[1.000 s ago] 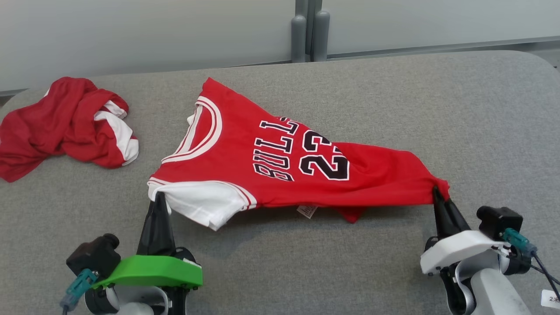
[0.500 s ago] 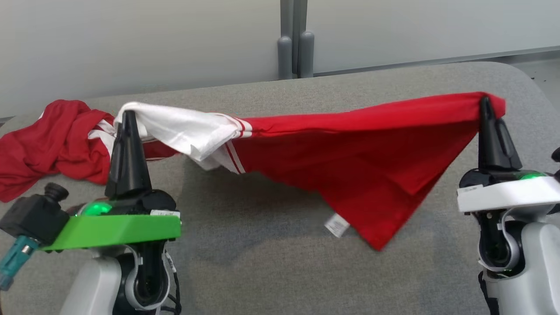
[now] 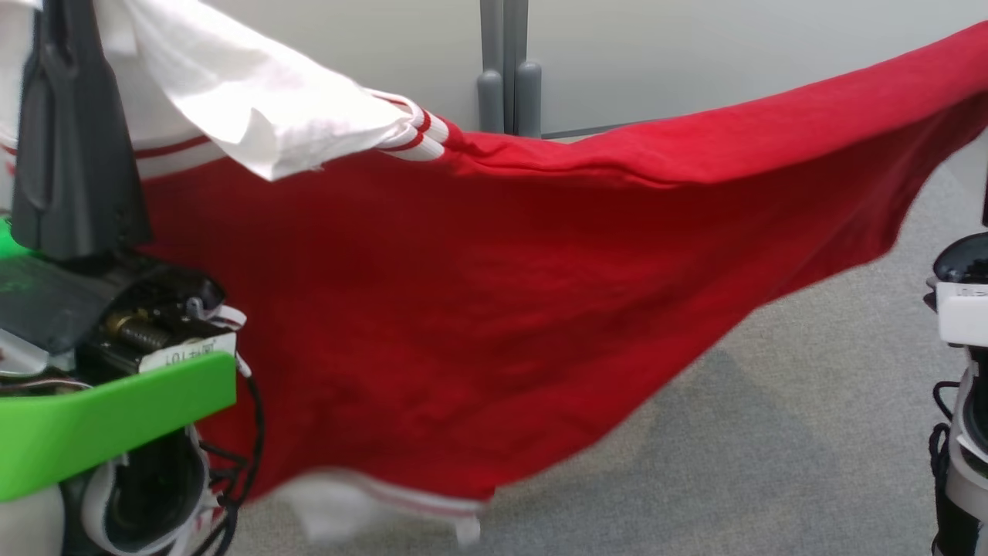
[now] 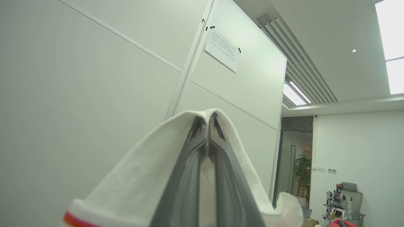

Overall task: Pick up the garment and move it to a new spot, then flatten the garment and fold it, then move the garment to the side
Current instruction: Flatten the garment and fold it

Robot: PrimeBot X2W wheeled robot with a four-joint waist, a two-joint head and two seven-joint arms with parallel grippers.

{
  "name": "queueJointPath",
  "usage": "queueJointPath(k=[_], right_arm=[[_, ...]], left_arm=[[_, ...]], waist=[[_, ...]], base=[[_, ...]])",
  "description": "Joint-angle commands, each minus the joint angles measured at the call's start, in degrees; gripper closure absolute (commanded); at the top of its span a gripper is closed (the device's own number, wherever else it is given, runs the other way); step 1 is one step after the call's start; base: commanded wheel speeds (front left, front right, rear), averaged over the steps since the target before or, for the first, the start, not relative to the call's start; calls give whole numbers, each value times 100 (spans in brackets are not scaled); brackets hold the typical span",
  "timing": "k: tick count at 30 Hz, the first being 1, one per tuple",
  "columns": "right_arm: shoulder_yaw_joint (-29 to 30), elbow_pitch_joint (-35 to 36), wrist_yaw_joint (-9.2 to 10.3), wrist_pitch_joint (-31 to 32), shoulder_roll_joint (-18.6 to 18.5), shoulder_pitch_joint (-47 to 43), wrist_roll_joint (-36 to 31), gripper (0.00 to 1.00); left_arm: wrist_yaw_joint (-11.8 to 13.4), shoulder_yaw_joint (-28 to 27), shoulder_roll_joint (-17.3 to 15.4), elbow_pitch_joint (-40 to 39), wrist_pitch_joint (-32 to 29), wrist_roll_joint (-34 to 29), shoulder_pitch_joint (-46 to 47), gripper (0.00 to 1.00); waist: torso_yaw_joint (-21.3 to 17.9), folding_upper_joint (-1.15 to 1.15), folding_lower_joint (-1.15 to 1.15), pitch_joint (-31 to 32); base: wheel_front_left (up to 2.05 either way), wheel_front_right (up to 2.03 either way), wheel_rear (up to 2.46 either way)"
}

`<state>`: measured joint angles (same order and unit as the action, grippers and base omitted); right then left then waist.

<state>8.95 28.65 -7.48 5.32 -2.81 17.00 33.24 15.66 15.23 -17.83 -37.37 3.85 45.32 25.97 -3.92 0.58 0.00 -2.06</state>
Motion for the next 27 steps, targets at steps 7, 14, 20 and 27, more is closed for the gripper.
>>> queueJointPath(k=[7, 14, 20, 27], right_arm=[[-80, -327, -2, 437, -13, 455, 407, 100], [-209, -2198, -3, 529, -15, 2552, 244, 100], [-192, -4372, -3, 196, -18, 5046, -543, 100], [-199, -6044, -2, -700, -12, 6288, -948, 100]], left_arm=[[48, -101, -140, 524, -460, 109, 856, 100], [-249, -167, -168, 2267, -581, 83, 2448, 100], [-416, -171, -86, 4311, -254, -348, 4383, 100], [-852, -74, 245, 5783, 575, -490, 5327, 100]], waist=[[28, -58, 0, -659], [14, -58, 0, -1556], [54, -58, 0, -2223], [185, -58, 0, -2596]], base=[[0, 0, 0], [0, 0, 0], [0, 0, 0], [0, 0, 0]])
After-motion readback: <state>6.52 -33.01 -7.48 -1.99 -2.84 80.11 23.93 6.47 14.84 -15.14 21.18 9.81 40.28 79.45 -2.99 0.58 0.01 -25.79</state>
